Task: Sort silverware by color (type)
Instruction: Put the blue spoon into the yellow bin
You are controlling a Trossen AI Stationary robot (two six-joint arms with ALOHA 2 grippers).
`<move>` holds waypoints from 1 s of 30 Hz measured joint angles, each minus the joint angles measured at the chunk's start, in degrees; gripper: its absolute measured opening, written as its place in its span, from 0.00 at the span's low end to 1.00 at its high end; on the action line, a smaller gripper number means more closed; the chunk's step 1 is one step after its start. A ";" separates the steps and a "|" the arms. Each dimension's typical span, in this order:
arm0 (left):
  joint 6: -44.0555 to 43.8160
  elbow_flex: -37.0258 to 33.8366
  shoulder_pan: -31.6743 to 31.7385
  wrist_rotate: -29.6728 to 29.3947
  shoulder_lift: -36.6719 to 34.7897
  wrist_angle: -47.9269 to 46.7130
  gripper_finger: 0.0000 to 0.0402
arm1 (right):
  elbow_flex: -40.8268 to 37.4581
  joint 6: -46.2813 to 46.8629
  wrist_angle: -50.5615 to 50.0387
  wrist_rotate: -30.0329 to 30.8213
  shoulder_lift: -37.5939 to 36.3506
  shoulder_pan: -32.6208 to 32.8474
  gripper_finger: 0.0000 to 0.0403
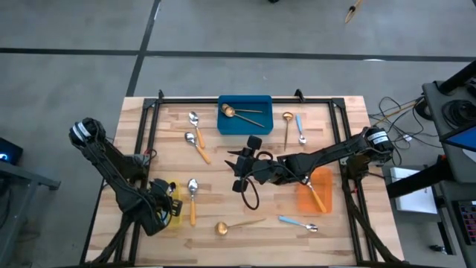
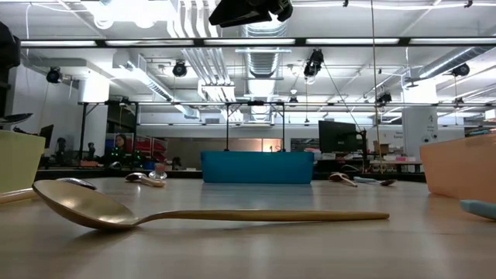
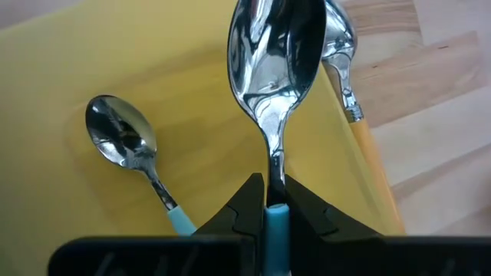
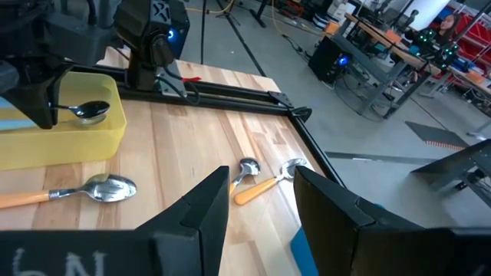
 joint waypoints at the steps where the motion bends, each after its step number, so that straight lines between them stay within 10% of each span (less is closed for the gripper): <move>1: 0.00 0.00 0.00 0.00 0.00 0.04 0.04 | 0.00 0.02 0.01 0.00 0.00 0.00 0.35; 30: -0.15 -0.76 0.00 -0.02 0.00 0.77 0.14 | 0.00 0.37 -0.80 0.00 0.00 0.00 0.35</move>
